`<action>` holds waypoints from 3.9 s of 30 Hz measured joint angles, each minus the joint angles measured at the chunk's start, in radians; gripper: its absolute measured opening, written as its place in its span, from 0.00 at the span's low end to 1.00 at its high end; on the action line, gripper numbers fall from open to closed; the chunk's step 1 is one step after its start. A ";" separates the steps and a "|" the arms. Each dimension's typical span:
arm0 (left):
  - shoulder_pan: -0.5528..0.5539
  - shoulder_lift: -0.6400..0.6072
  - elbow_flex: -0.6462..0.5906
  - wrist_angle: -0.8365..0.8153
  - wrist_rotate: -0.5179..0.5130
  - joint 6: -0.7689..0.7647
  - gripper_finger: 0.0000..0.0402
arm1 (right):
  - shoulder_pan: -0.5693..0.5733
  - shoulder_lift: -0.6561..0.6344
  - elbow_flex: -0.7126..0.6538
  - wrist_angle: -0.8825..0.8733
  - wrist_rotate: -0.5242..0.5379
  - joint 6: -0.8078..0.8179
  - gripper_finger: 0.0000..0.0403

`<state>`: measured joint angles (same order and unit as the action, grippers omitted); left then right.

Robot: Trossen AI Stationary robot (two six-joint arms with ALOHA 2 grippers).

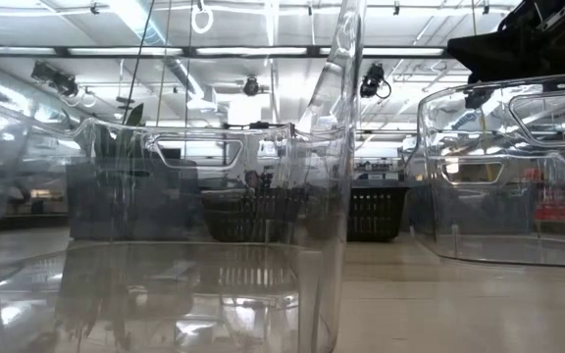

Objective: Stack baskets by color
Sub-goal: Stack the left transparent bin on top of the middle transparent bin, then stack the right transparent bin on top of the left transparent bin

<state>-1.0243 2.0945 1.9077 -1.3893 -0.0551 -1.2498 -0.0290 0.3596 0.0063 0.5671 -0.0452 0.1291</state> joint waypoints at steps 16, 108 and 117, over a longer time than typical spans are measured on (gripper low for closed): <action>-0.013 -0.002 0.326 -0.182 -0.170 0.014 0.02 | 0.000 0.000 0.000 0.000 0.000 0.000 0.02; 0.376 0.167 0.417 0.074 -0.361 0.653 0.40 | 0.000 0.000 0.000 0.000 0.000 0.000 0.02; 0.483 0.172 0.409 0.310 -0.383 0.784 0.37 | 0.000 0.000 0.000 0.000 0.000 0.000 0.02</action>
<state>-0.5416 2.2667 2.3165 -1.0796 -0.4386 -0.4657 -0.0292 0.3595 0.0063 0.5671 -0.0452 0.1291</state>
